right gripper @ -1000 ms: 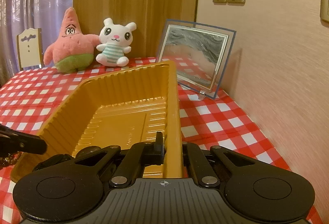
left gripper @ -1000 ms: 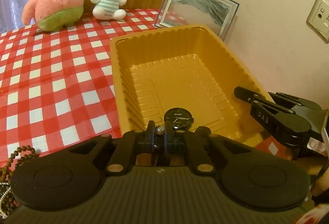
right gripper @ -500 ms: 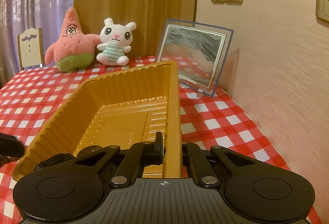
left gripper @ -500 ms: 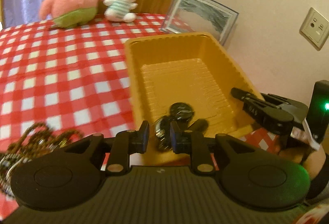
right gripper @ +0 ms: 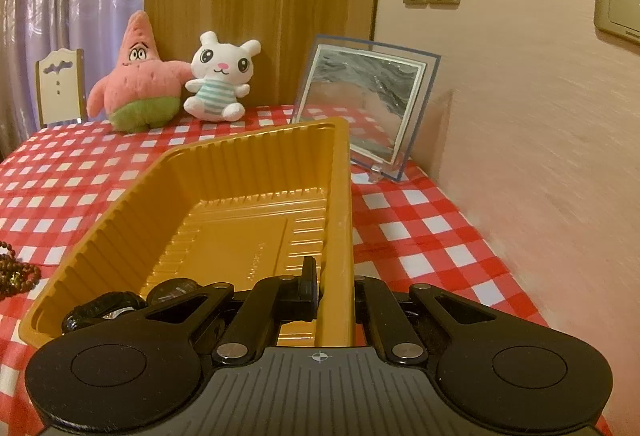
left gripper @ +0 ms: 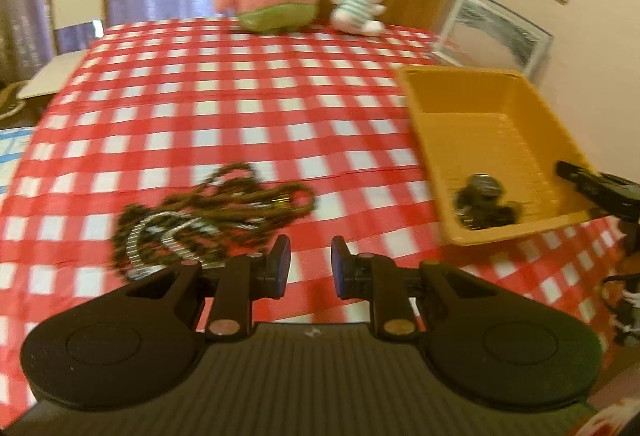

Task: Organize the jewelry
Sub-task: 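Lower the left tool onto the bead pile and grasp a strand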

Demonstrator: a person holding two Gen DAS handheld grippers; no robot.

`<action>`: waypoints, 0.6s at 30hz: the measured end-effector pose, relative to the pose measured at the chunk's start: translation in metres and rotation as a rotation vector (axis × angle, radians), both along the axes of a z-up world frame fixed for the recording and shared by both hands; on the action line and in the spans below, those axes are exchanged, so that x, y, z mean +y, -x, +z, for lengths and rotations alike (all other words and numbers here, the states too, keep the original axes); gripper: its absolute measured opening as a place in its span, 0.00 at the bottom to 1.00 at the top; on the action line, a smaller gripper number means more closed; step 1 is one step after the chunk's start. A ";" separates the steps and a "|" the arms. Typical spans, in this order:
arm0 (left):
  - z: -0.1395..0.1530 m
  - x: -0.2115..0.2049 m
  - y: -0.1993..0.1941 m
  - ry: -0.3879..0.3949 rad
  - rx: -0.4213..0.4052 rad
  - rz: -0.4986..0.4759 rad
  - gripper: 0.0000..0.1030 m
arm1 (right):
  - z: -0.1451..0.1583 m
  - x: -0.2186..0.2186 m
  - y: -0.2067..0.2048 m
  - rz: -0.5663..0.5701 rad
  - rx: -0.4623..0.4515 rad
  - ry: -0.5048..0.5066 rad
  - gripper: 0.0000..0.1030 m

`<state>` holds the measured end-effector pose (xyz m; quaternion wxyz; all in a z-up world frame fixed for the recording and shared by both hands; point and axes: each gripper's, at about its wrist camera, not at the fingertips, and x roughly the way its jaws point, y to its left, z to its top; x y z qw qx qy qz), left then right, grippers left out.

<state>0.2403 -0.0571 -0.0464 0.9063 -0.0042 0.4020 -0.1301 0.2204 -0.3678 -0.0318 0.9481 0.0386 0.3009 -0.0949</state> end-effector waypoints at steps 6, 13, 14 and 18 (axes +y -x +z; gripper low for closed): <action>-0.002 0.027 0.012 -0.023 0.001 0.079 0.18 | 0.000 -0.001 0.007 -0.003 0.007 0.006 0.04; -0.005 0.047 0.015 -0.030 0.006 0.143 0.18 | 0.001 0.000 0.012 -0.005 0.012 0.014 0.04; -0.005 0.048 0.015 -0.028 0.006 0.151 0.18 | 0.001 0.000 0.012 -0.005 0.012 0.014 0.04; -0.007 0.051 0.013 -0.013 0.005 0.172 0.19 | 0.000 0.000 0.012 -0.006 0.011 0.013 0.04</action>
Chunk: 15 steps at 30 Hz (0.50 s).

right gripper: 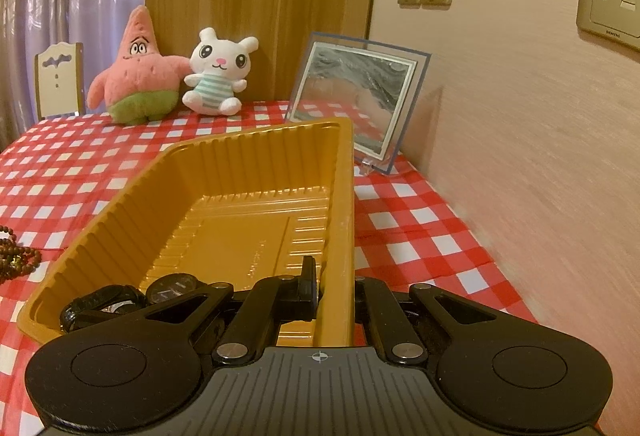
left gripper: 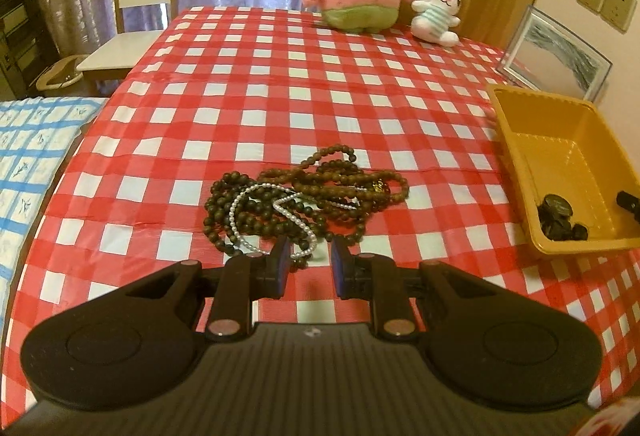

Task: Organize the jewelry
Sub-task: 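Lower the left tool onto the bead pile and grasp a strand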

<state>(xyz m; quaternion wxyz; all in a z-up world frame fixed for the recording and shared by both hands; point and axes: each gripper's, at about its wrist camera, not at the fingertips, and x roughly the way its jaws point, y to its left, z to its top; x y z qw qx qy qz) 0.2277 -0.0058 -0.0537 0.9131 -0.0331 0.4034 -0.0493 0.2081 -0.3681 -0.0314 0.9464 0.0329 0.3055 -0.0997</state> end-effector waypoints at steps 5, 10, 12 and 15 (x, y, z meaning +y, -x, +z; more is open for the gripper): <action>-0.008 0.001 -0.009 0.036 0.008 0.023 0.19 | 0.001 0.000 0.001 -0.003 0.002 -0.001 0.04; -0.017 0.001 -0.024 0.067 0.029 0.065 0.19 | 0.001 -0.001 0.001 -0.003 0.002 0.001 0.04; -0.019 0.002 -0.029 0.056 0.027 0.071 0.19 | 0.001 0.000 0.001 -0.004 0.002 0.000 0.04; -0.021 0.002 -0.035 0.059 0.038 0.060 0.16 | 0.001 -0.001 0.001 -0.003 0.002 0.001 0.04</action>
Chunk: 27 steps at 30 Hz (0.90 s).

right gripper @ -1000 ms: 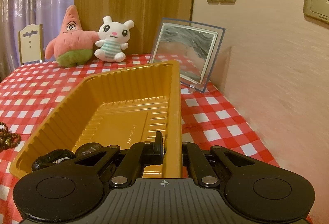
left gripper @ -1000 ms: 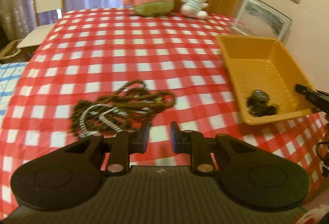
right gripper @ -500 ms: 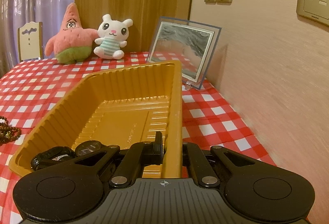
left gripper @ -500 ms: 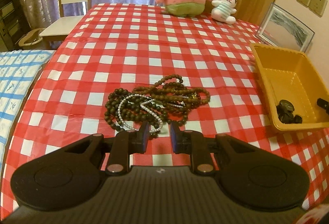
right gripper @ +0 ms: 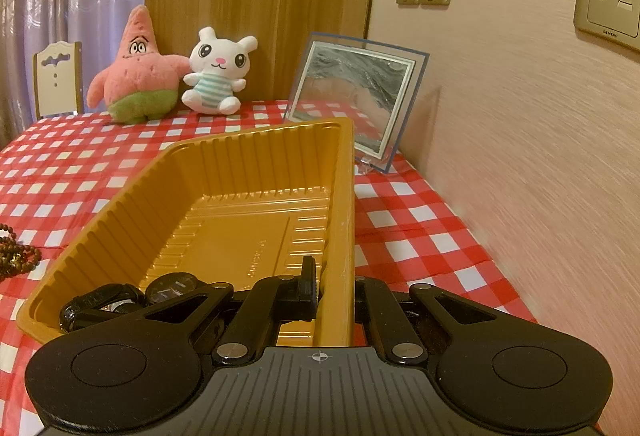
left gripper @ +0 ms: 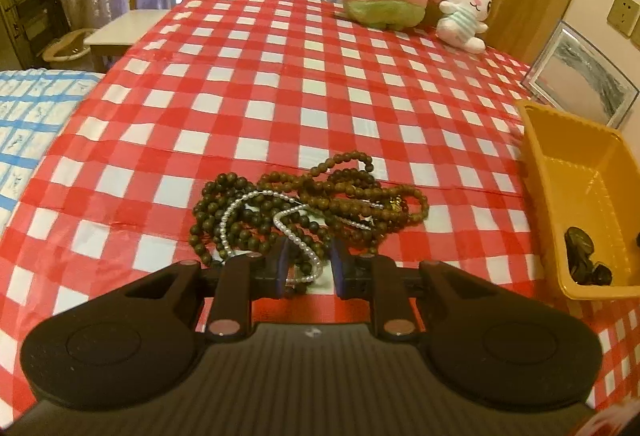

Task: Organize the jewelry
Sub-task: 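Lower the left tool onto the bead pile and grasp a strand, then carry the bead and pearl strand into the tray and open the left tool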

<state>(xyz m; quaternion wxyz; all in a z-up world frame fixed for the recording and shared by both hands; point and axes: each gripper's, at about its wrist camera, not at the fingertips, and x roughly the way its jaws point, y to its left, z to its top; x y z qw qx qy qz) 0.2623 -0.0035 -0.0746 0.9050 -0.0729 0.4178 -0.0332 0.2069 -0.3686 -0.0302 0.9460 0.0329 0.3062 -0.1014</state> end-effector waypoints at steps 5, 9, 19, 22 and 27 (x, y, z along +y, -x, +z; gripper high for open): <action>0.013 0.000 0.005 0.019 -0.020 -0.047 0.02 | 0.000 -0.001 0.000 0.000 -0.001 -0.004 0.04; 0.035 0.005 0.015 0.030 -0.060 -0.088 0.02 | 0.000 -0.002 0.000 0.000 -0.001 -0.008 0.04; 0.095 0.013 0.025 0.098 -0.142 -0.103 0.02 | 0.000 -0.004 -0.001 -0.002 -0.005 -0.017 0.04; 0.111 0.010 0.027 0.097 -0.167 -0.116 0.02 | 0.000 -0.004 -0.001 -0.003 -0.004 -0.017 0.04; 0.134 0.008 0.029 0.136 -0.208 -0.131 0.02 | -0.001 -0.003 -0.001 -0.005 -0.006 -0.020 0.04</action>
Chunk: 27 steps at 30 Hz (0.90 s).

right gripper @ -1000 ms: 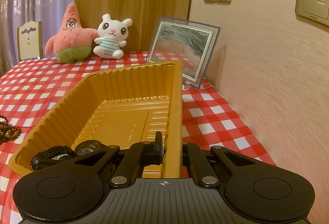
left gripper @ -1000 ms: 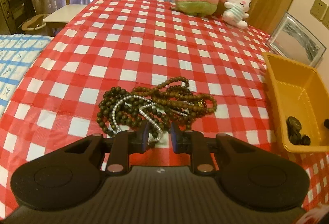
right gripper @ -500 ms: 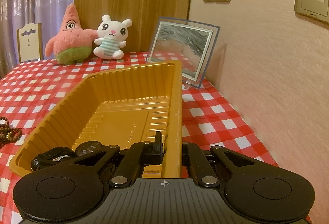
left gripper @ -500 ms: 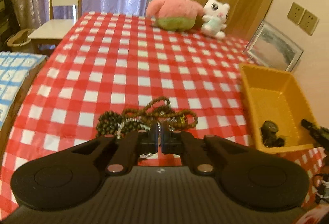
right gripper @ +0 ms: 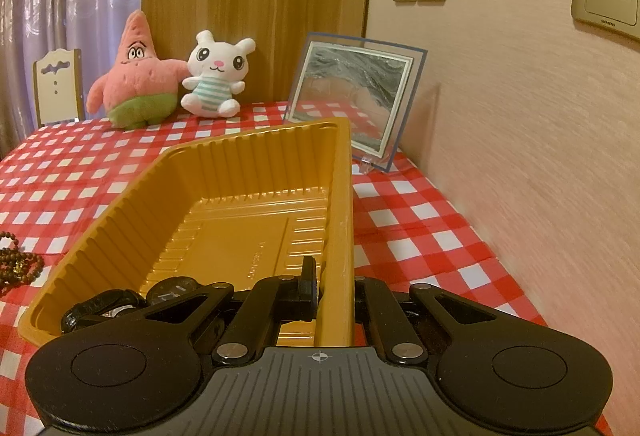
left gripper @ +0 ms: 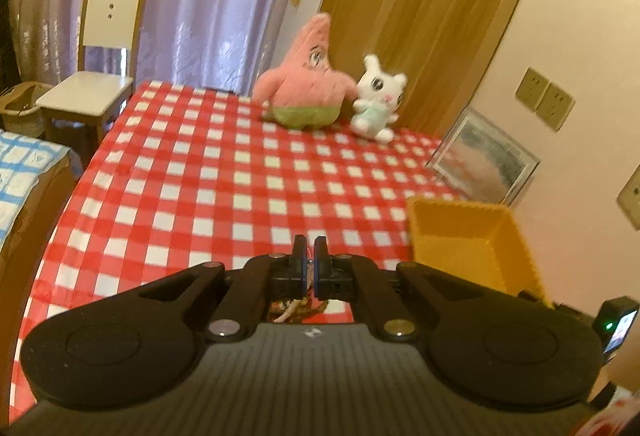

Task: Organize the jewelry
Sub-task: 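Carry the bead and pearl strand into the tray and open the left tool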

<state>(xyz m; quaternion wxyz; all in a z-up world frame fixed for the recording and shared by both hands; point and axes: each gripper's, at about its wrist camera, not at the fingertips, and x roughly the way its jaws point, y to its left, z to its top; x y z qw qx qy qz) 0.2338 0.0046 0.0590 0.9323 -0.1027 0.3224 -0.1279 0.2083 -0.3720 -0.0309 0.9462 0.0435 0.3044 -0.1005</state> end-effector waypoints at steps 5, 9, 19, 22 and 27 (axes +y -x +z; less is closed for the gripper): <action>0.020 -0.004 0.004 0.009 -0.035 -0.020 0.02 | 0.001 0.000 0.000 0.001 -0.003 -0.001 0.04; 0.031 -0.011 0.007 0.009 -0.056 -0.044 0.02 | 0.000 0.000 -0.001 0.002 -0.004 -0.003 0.04; 0.041 -0.038 0.002 0.035 -0.076 -0.119 0.02 | 0.000 0.001 0.000 -0.001 -0.005 -0.004 0.04; 0.042 -0.053 -0.004 0.047 -0.078 -0.154 0.02 | 0.001 0.001 0.000 -0.001 -0.006 -0.005 0.04; 0.047 -0.092 -0.017 0.078 -0.095 -0.250 0.02 | 0.001 0.001 -0.001 -0.002 -0.007 -0.006 0.04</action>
